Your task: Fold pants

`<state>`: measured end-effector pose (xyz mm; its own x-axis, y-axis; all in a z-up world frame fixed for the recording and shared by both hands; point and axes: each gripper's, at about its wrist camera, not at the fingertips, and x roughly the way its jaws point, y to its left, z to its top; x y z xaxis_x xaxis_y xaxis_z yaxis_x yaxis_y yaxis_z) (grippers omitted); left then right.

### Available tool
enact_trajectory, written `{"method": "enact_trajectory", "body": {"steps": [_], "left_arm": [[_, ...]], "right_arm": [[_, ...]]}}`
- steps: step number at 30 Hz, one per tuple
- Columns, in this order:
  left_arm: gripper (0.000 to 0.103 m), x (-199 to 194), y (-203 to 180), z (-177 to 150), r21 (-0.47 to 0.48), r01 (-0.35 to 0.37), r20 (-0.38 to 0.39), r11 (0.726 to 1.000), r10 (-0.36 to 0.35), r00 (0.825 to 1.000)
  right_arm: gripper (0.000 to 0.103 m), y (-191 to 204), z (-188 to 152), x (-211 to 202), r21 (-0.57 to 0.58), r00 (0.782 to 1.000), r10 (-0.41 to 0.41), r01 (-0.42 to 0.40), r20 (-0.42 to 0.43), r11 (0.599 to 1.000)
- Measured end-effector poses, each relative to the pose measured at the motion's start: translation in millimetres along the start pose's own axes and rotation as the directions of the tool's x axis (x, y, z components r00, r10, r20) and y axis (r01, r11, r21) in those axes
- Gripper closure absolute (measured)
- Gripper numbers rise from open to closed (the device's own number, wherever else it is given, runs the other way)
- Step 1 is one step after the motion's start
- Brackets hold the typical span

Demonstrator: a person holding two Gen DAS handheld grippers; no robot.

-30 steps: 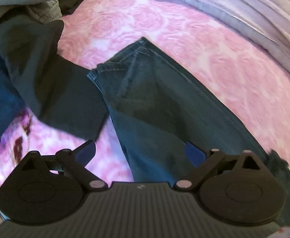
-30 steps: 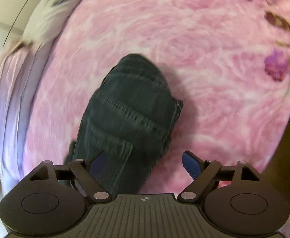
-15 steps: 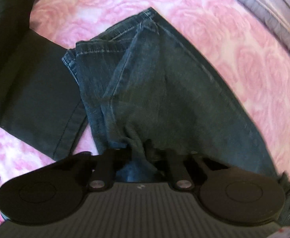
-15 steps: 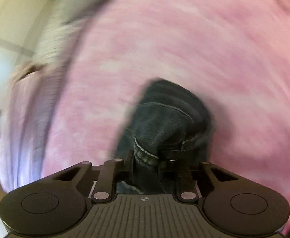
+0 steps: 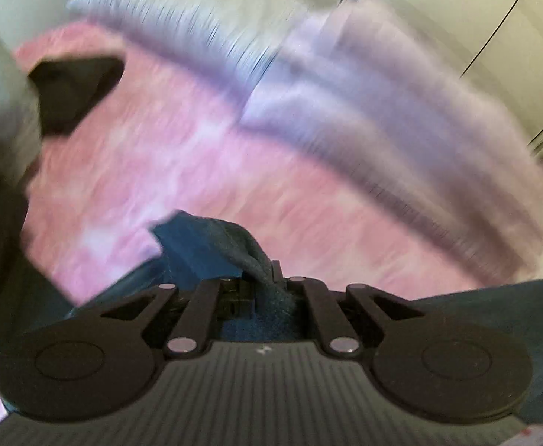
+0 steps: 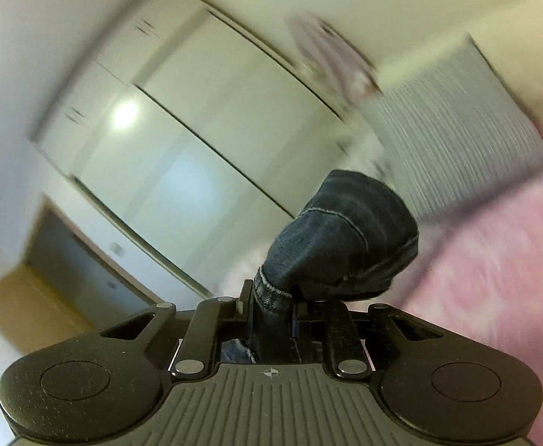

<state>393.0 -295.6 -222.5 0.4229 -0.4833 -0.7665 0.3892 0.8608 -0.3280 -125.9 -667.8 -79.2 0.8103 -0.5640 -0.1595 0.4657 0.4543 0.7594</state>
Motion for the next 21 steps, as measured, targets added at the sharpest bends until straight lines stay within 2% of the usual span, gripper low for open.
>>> {"method": "enact_trajectory", "body": {"steps": [2, 3, 4, 5, 6, 7, 8, 9, 10, 11, 12, 14, 15, 17, 19, 21], "left_arm": [[0.099, -24.6, -8.2, -2.6, -0.005, 0.033, 0.062, 0.999, -0.032, 0.998], [0.099, -37.8, -9.3, -11.4, -0.005, 0.046, 0.081, 0.999, -0.045, 0.996], [0.099, -46.0, -8.6, -21.4, -0.004, 0.04, 0.086, 0.999, -0.04, 0.996], [0.099, -55.5, -5.5, -36.6, -0.005, 0.032, 0.085, 0.999, -0.031, 0.996], [0.098, -63.4, 1.7, -56.1, -0.01, 0.026, 0.072, 1.0, -0.025, 0.997], [0.097, -68.4, 11.5, -78.6, -0.018, 0.004, 0.042, 1.0, -0.003, 0.999], [0.092, -70.2, 21.2, -98.9, -0.026, -0.032, 0.01, 0.999, 0.032, 0.999], [0.086, -68.2, 30.7, -124.9, -0.039, -0.078, -0.043, 0.996, 0.077, 0.996], [0.085, -64.1, 40.8, -150.1, -0.058, -0.131, -0.105, 0.99, 0.124, 0.987], [0.085, -60.9, 49.2, -172.0, -0.079, -0.184, -0.156, 0.98, 0.171, 0.973], [0.086, -59.1, 55.5, -188.8, -0.098, -0.225, -0.19, 0.969, 0.204, 0.96], [0.086, -59.2, 66.4, -213.0, -0.141, -0.287, -0.216, 0.948, 0.254, 0.943], [0.085, -61.1, 69.2, -220.6, -0.165, -0.3, -0.216, 0.94, 0.262, 0.941], [0.081, -63.5, 67.2, -222.9, -0.176, -0.312, -0.205, 0.934, 0.275, 0.939], [0.079, -64.8, 60.4, -221.0, -0.147, -0.317, -0.19, 0.937, 0.288, 0.938], [0.074, -62.7, 58.1, -211.7, -0.124, -0.31, -0.172, 0.943, 0.287, 0.942]], "right_arm": [[0.088, -23.7, 4.3, -28.7, 0.008, 0.997, 0.072, -0.072, 0.013, 0.997], [0.085, -41.6, 0.7, -46.1, 0.012, 0.999, 0.048, -0.048, 0.001, 0.999], [0.083, -61.1, -6.3, -62.5, 0.005, 0.999, 0.006, -0.006, -0.031, 1.0], [0.075, -88.0, -17.7, -83.7, 0.013, 0.993, -0.066, 0.068, -0.099, 0.998], [0.067, -113.4, -30.2, -99.6, 0.039, 0.974, -0.141, 0.15, -0.177, 0.988], [0.066, -141.9, -44.9, -119.2, 0.069, 0.934, -0.23, 0.258, -0.273, 0.964], [0.065, -170.3, -62.2, -140.6, 0.084, 0.869, -0.325, 0.381, -0.373, 0.921], [0.064, -194.7, -78.8, -162.4, 0.073, 0.786, -0.408, 0.493, -0.465, 0.867], [0.063, -212.0, -91.2, -181.9, 0.051, 0.717, -0.459, 0.565, -0.524, 0.824], [0.059, -225.6, -100.4, -199.6, 0.033, 0.661, -0.497, 0.618, -0.562, 0.785], [0.054, -236.9, -105.0, -211.9, 0.022, 0.615, -0.522, 0.659, -0.591, 0.752], [0.051, -250.9, -103.5, -218.6, 0.006, 0.563, -0.538, 0.695, -0.628, 0.719], [0.051, -251.6, -101.9, -212.9, -0.008, 0.555, -0.535, 0.69, -0.637, 0.724], [0.05, -246.4, -96.2, -186.3, -0.018, 0.575, -0.507, 0.65, -0.642, 0.759], [0.05, -238.7, -94.1, -155.9, -0.026, 0.613, -0.475, 0.596, -0.632, 0.802], [0.05, -235.1, -91.3, -116.0, -0.055, 0.635, -0.479, 0.568, -0.606, 0.822]]}}
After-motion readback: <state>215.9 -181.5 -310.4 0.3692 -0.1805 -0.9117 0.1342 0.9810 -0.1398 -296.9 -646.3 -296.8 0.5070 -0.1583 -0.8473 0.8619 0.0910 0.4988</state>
